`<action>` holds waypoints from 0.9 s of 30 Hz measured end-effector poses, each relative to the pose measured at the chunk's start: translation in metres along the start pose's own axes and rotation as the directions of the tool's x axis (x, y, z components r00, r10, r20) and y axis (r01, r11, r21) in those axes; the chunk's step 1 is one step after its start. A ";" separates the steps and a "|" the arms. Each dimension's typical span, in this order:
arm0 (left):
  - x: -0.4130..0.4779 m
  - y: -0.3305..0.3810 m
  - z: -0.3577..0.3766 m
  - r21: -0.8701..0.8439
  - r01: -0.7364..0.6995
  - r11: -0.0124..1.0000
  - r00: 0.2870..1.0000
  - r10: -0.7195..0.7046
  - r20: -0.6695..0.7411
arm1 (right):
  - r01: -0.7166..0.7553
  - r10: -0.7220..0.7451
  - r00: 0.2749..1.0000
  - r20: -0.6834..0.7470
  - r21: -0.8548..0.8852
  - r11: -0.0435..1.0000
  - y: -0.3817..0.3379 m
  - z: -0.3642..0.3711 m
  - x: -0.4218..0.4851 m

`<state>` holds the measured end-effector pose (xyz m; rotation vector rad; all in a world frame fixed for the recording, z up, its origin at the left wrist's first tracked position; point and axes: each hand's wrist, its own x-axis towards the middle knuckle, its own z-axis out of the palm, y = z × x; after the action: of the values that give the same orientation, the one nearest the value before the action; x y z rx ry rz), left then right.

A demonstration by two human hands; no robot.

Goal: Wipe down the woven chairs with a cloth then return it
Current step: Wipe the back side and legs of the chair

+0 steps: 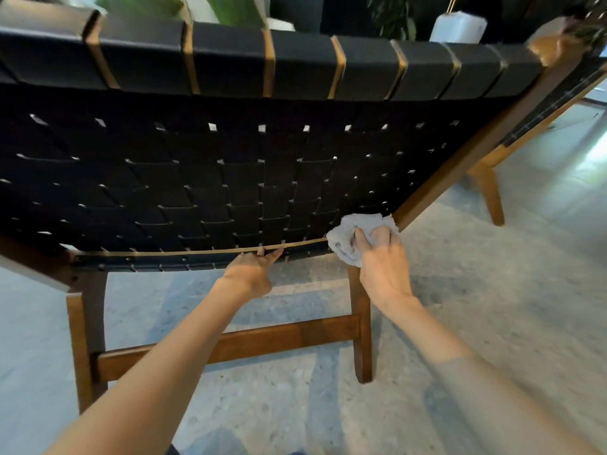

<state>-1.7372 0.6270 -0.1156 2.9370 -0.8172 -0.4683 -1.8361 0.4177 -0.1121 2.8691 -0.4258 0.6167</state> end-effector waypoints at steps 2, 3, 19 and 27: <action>-0.003 0.005 -0.004 0.058 -0.017 0.998 0.999 0.014 0.046 | -0.002 0.009 0.983 -0.186 0.036 0.999 0.003 -0.027 -0.007; -0.003 0.007 -0.005 0.077 -0.025 0.997 0.998 0.021 0.057 | -0.011 0.024 0.963 -0.268 0.047 0.999 0.008 -0.042 -0.010; -0.002 0.003 0.005 0.138 -0.048 0.989 0.999 0.045 0.019 | -0.297 0.188 0.804 -0.565 -0.106 0.949 0.045 -0.114 0.037; -0.010 0.005 0.005 0.146 -0.033 0.989 0.999 0.037 -0.024 | -0.290 0.227 0.849 -0.477 -0.062 0.955 0.026 -0.055 0.031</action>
<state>-1.7498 0.6283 -0.1171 3.0479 -0.9360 -0.3823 -1.8384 0.3981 -0.0466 2.4364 -0.7440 1.2375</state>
